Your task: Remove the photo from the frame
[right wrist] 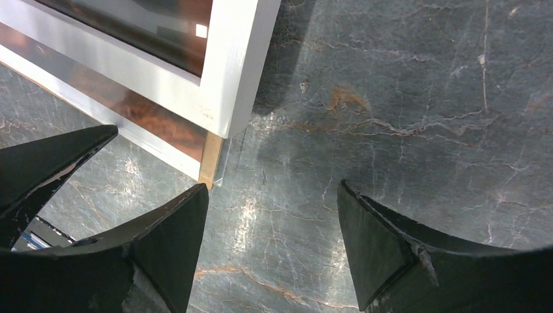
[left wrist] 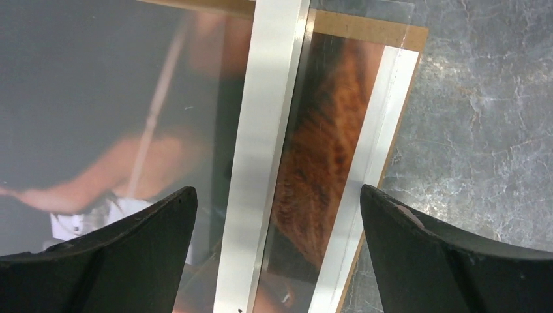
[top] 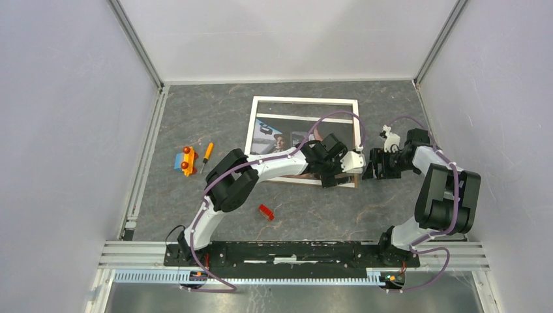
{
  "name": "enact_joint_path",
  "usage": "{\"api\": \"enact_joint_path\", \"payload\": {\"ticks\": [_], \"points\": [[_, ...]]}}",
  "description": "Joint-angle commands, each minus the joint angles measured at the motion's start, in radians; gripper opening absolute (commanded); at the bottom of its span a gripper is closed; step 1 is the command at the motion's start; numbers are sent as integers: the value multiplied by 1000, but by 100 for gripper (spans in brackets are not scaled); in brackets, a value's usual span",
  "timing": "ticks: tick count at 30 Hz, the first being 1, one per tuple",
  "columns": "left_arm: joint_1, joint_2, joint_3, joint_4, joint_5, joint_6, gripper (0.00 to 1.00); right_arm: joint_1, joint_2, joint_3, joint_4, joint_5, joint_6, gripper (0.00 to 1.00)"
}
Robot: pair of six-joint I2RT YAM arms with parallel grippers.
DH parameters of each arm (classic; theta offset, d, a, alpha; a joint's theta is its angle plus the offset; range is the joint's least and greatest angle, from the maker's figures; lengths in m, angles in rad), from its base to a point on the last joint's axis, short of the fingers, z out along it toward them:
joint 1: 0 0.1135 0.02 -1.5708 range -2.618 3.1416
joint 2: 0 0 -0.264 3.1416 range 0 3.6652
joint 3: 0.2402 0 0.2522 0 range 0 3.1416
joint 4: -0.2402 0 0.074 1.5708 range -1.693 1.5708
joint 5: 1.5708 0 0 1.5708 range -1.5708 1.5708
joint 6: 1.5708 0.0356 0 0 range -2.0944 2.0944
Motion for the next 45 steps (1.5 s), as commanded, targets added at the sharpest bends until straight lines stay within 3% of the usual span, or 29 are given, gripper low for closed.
{"api": "enact_joint_path", "payload": {"ticks": [1, 11, 17, 21, 27, 33, 40, 45], "points": [[0, 18, 41, 24, -27, -41, 100, -6, -2, -5, -22, -7, -9, 79], [0, 18, 28, -25, 8, -20, 100, -11, 21, 0, -23, -14, -16, 78], [13, 11, 24, -52, -50, 21, 97, -14, 26, 0, -21, -18, -16, 78], [41, -15, 3, -72, -47, 76, 91, -15, 25, -2, -16, -19, -13, 78], [92, -35, -2, -78, -41, 124, 73, -14, 21, -15, -2, -21, -1, 78], [115, -42, -24, -74, -38, 172, 62, -14, 17, -17, -3, -21, 0, 78], [131, -100, -71, -95, 14, 181, 65, -13, 4, -29, -2, -29, -4, 76], [166, -264, -180, -52, 194, 96, 62, -14, -1, -45, -1, -63, -6, 72]]}}
